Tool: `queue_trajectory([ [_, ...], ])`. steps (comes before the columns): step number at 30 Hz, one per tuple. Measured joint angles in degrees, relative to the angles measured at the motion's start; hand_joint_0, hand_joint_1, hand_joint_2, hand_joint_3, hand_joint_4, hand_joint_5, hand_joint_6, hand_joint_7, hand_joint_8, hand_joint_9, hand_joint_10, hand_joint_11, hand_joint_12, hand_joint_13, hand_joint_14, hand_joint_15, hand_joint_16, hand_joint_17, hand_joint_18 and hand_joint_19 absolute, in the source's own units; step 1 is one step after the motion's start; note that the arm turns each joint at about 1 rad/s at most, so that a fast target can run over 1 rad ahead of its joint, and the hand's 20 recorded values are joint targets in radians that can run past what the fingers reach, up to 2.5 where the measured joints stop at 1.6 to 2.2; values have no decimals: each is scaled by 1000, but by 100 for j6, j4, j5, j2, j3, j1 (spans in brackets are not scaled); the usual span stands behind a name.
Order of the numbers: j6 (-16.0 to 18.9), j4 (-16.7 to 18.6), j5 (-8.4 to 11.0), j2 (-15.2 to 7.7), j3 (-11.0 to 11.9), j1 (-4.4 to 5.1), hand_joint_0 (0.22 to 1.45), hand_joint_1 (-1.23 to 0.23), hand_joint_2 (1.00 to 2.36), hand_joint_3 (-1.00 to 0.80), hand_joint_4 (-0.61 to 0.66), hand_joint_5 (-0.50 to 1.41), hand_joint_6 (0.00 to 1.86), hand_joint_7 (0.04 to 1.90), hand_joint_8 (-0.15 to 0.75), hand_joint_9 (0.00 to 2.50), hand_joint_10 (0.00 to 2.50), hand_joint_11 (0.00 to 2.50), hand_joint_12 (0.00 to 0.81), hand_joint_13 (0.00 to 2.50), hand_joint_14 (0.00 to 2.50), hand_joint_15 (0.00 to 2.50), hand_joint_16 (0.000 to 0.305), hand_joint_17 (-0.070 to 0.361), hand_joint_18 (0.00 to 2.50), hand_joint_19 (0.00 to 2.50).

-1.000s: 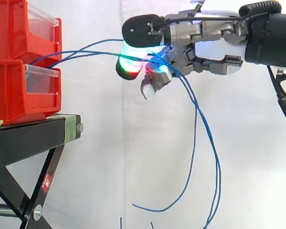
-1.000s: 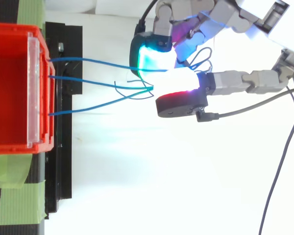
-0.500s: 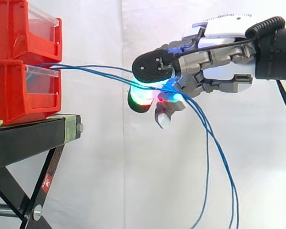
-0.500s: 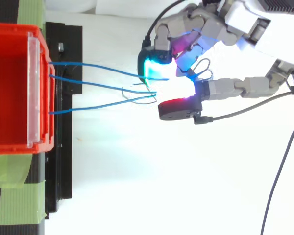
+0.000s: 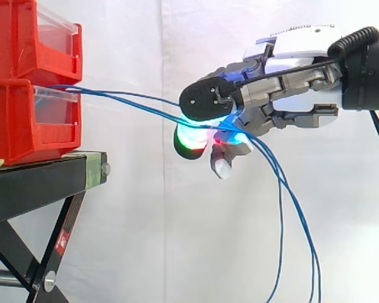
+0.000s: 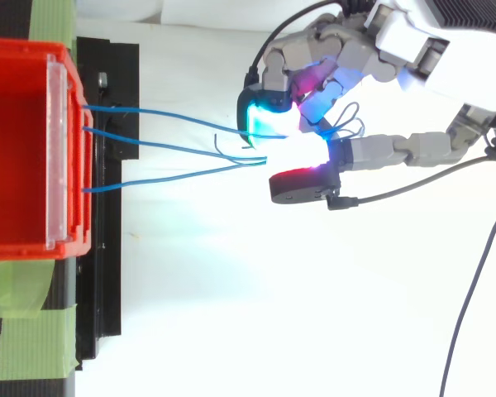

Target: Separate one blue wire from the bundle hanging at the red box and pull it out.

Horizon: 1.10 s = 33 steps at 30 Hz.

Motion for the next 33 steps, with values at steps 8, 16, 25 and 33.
queue_trajectory([
  [8, 0, -1, 1, 0, 0, 0, 603, -788, 1033, 18, -214, -95, 752, 1261, 270, 1227, 16, 1547, 392, 703, 27, 830, 47, 107, 541, 671],
  [16, 0, -2, 6, 0, 0, 0, 603, -790, 1033, 18, -216, -99, 760, 1251, 266, 1224, 17, 1556, 391, 707, 28, 836, 47, 106, 534, 672],
  [25, 0, -2, 6, 1, 0, 0, 603, -791, 1033, 13, -202, -102, 765, 1243, 266, 1218, 16, 1544, 387, 696, 28, 849, 47, 105, 528, 681],
  [33, 0, -2, 6, 1, 0, 0, 612, -813, 1032, -19, -118, -104, 760, 1228, 259, 1168, 16, 1565, 364, 615, 27, 840, 46, 104, 457, 686],
])
